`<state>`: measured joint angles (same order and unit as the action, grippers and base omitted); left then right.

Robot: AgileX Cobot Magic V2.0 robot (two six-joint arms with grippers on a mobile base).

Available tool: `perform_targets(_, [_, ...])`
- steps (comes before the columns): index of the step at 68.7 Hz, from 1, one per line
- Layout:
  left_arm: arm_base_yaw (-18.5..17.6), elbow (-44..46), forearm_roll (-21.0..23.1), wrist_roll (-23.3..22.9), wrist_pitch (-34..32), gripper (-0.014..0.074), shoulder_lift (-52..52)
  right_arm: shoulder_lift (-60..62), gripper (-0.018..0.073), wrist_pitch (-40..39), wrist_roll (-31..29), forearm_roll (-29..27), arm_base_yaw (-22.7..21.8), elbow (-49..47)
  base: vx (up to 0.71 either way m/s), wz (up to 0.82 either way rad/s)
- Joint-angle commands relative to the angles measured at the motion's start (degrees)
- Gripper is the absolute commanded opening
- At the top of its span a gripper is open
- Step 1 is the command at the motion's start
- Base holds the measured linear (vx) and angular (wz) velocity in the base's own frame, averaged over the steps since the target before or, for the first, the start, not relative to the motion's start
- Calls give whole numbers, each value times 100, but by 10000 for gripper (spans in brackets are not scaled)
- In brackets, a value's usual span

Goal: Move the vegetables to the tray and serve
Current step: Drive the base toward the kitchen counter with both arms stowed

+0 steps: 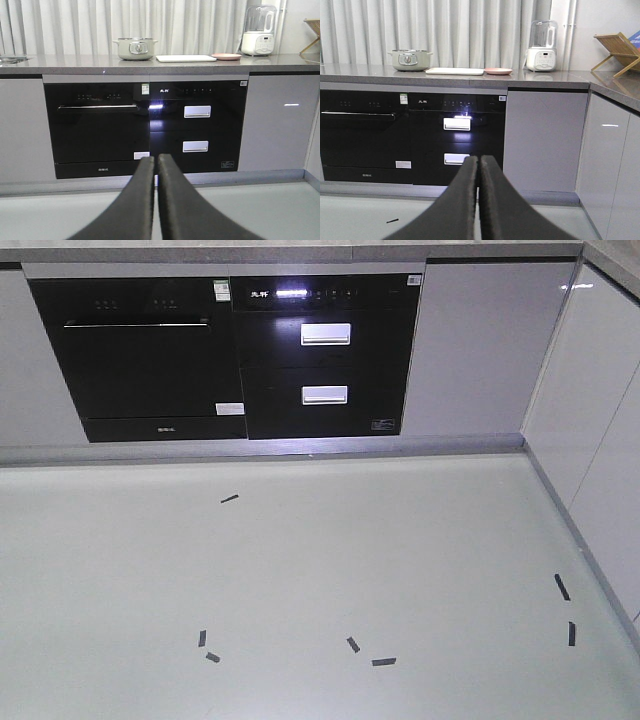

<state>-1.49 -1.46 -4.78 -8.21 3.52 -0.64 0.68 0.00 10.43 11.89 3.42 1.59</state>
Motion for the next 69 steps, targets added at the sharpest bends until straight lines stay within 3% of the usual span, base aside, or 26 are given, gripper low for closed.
perform_targets(1, [-19,-145,12,0,-410,-6,-83,-52,-3,-426,-18,48,-21,87,0,0])
perform_targets(69, [-19,-145,12,0,-410,-6,-83,-52,-3,-426,-18,48,-21,87,0,0])
